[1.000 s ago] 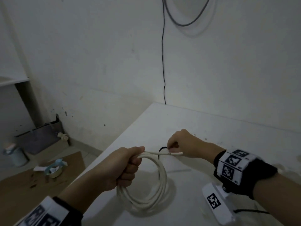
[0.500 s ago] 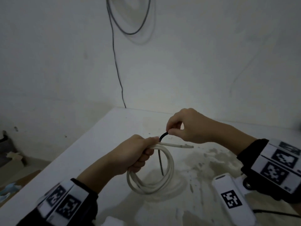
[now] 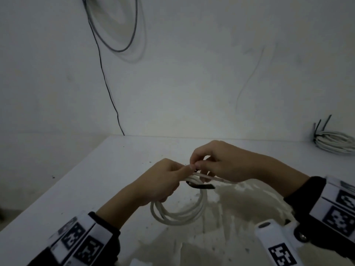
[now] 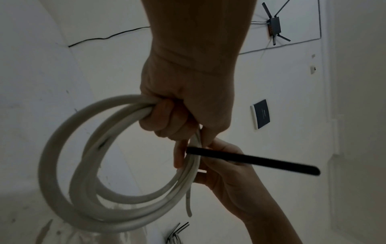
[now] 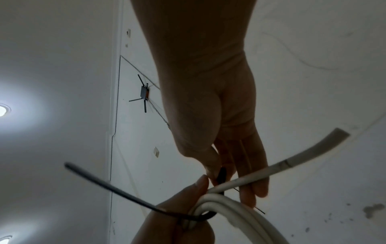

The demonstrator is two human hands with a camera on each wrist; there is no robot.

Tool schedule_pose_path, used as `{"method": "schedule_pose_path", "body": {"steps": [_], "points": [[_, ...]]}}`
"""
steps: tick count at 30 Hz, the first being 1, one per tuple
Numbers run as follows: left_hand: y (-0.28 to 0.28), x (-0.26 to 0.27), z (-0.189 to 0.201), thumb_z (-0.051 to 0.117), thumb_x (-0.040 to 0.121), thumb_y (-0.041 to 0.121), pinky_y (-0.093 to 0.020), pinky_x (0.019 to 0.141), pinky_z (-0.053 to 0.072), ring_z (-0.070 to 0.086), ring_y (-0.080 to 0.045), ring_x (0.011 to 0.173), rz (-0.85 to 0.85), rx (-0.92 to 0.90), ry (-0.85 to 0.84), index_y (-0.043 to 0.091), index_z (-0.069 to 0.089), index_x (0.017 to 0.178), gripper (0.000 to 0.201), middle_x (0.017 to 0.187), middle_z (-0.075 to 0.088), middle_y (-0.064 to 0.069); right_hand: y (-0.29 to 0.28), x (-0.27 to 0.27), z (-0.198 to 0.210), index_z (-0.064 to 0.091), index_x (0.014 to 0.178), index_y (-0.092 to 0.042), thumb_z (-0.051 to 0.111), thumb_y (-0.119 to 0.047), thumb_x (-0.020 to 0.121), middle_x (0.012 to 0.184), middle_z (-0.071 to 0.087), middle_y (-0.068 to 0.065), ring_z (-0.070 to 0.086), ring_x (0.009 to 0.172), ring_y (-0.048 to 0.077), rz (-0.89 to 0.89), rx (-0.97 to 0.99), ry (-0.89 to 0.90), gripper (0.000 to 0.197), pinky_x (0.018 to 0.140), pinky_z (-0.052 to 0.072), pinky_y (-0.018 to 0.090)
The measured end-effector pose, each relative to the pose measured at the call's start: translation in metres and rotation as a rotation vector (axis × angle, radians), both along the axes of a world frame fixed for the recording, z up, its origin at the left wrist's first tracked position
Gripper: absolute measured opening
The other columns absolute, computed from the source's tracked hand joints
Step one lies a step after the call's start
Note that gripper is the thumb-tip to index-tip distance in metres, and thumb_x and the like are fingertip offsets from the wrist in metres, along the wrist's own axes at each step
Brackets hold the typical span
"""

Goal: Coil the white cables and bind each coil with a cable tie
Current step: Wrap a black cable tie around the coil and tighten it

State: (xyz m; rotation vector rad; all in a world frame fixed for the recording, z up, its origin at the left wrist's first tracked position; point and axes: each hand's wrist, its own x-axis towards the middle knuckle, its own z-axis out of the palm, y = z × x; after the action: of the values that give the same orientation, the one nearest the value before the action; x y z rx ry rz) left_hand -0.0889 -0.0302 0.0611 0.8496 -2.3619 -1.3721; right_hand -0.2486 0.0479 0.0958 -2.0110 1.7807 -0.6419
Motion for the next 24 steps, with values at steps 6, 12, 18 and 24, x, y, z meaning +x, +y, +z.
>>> {"method": "schedule_pose_path", "body": {"steps": [6, 12, 18, 24], "points": [[0.006, -0.009, -0.002, 0.046, 0.096, 0.027, -0.02, 0.039, 0.02, 0.02, -0.011, 0.035, 0.155, 0.148, 0.404, 0.001, 0.07, 0.075, 0.042, 0.042, 0.024, 0.001, 0.014, -0.009, -0.009, 0.071, 0.096, -0.006, 0.061, -0.005, 0.088, 0.084, 0.073, 0.004, 0.071, 0.077, 0.01, -0.147, -0.359, -0.336, 0.013, 0.077, 0.057, 0.024], [0.009, -0.025, 0.003, 0.047, 0.094, 0.026, -0.016, 0.033, 0.017, 0.014, -0.007, 0.031, 0.265, 0.564, 0.692, -0.003, 0.066, 0.079, 0.038, 0.037, 0.016, 0.007, 0.021, -0.005, -0.019, 0.069, 0.111, -0.009, 0.056, -0.012, 0.089, 0.1, 0.072, -0.003, 0.065, 0.092, 0.006, -0.142, -0.729, -0.1, 0.025, 0.08, 0.051, 0.016], [0.02, -0.036, 0.006, 0.047, 0.095, 0.029, -0.015, 0.032, 0.016, 0.015, -0.004, 0.03, 0.245, 0.655, 0.798, -0.001, 0.069, 0.077, 0.041, 0.037, 0.016, 0.007, 0.015, -0.007, -0.023, 0.06, 0.122, -0.004, 0.046, -0.019, 0.093, 0.099, 0.07, 0.002, 0.058, 0.089, 0.004, -0.176, -0.7, -0.028, 0.036, 0.078, 0.042, 0.006], [0.022, -0.04, -0.004, 0.041, 0.096, 0.029, -0.017, 0.034, 0.018, 0.015, -0.005, 0.033, 0.16, 0.655, 0.779, -0.006, 0.065, 0.088, 0.043, 0.039, 0.018, 0.008, 0.019, -0.007, -0.027, 0.06, 0.113, -0.011, 0.037, -0.019, 0.1, 0.089, 0.062, 0.0, 0.055, 0.076, 0.002, -0.215, -0.5, -0.093, 0.027, 0.073, 0.044, 0.023]]}}
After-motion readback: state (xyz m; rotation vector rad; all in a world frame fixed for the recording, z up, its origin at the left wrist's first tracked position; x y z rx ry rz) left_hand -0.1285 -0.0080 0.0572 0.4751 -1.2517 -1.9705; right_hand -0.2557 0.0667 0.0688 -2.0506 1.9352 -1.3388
